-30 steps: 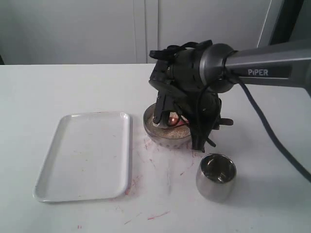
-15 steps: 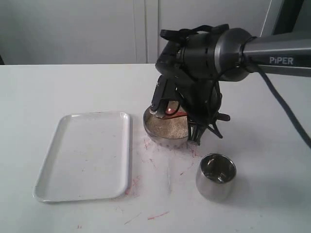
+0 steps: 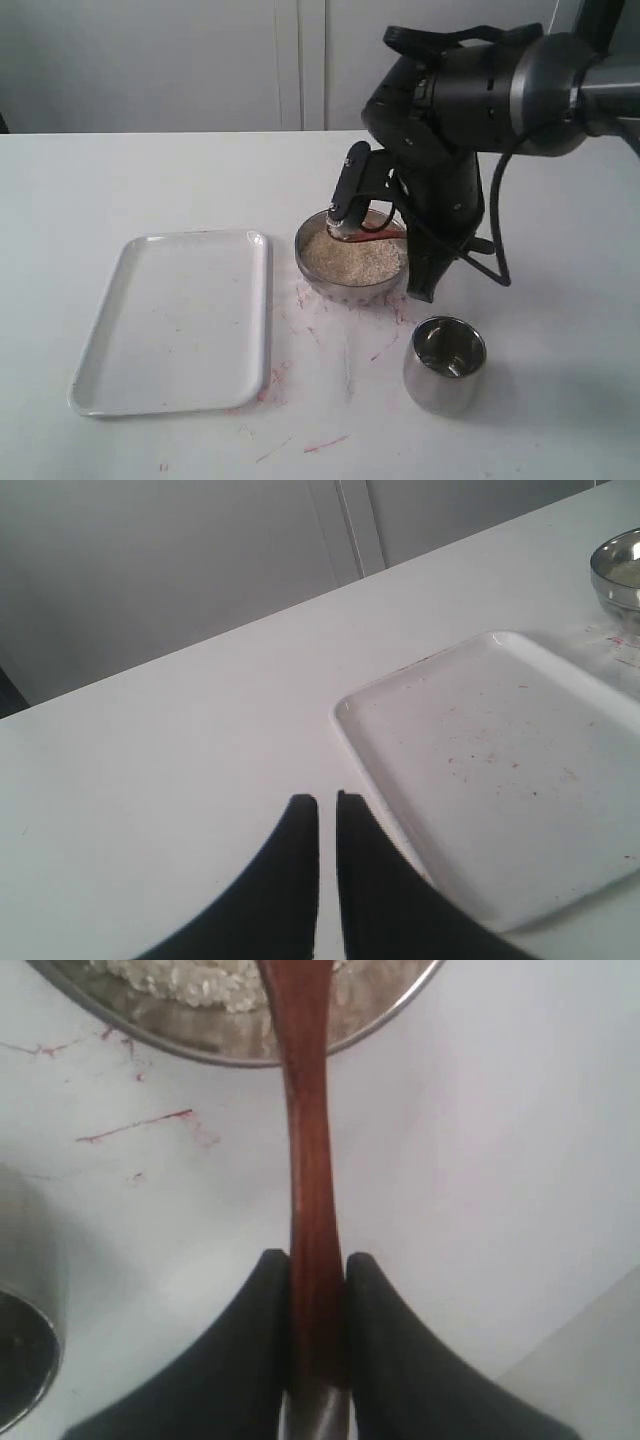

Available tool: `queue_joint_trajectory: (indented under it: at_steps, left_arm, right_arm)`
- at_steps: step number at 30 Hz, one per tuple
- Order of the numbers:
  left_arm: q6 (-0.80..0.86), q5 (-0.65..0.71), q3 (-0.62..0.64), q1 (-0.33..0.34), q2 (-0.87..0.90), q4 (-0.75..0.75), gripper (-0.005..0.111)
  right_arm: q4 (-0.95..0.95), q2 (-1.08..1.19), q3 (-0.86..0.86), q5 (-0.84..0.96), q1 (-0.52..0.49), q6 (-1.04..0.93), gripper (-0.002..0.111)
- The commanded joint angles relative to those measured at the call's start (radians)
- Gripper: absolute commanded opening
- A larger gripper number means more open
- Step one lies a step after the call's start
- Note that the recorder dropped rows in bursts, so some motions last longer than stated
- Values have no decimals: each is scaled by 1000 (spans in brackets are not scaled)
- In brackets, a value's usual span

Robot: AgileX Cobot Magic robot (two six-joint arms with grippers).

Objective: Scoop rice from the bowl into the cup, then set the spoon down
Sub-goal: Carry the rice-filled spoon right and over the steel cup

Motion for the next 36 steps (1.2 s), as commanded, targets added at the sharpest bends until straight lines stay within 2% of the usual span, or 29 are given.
queue_joint_trajectory:
  at_steps: [1, 13, 23, 36]
  left_arm:
    - [-1, -2, -3, -3, -1, -7, 14]
    - [-1, -2, -3, -3, -1, -7, 14]
    - [-1, -2, -3, -3, -1, -7, 14]
    - [-1, -2, -3, -3, -1, -7, 14]
  right_arm:
    - [8, -59, 67, -54, -7, -11, 3]
    - [26, -292, 275, -94, -7, -11, 3]
    - [24, -612, 450, 43, -7, -36, 3]
    - [-24, -698, 531, 112, -7, -91, 3]
